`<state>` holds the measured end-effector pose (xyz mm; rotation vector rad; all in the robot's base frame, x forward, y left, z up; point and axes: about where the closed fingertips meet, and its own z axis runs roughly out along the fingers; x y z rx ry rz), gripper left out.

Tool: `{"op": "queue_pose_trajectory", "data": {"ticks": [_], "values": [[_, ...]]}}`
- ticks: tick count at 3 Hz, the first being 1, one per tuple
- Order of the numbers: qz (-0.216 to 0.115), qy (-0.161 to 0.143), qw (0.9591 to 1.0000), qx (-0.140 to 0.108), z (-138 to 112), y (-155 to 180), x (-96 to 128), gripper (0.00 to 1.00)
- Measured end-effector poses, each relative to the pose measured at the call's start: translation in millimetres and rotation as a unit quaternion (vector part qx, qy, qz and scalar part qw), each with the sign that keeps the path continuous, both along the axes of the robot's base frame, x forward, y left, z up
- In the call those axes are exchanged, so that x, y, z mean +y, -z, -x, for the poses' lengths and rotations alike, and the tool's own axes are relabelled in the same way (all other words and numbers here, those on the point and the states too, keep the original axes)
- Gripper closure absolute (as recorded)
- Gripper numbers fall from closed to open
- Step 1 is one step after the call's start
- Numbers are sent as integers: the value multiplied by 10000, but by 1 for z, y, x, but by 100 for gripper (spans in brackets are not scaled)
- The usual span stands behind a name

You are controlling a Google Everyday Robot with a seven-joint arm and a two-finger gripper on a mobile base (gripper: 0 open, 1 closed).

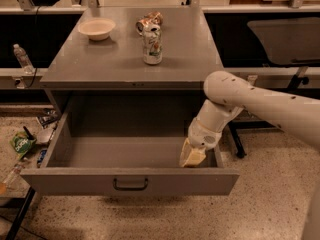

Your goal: Open top drawer

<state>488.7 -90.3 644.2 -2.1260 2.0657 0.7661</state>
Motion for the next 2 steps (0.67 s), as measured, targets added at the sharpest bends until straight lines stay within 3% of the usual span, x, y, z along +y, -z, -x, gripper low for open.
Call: {"op": "queue_pose_trajectory", "data": {"ticks": [1, 2], "values": [[-150, 100, 9998, -81, 2, -19, -6, 100], [-542, 404, 9956, -651, -8, -63, -15, 100]]}}
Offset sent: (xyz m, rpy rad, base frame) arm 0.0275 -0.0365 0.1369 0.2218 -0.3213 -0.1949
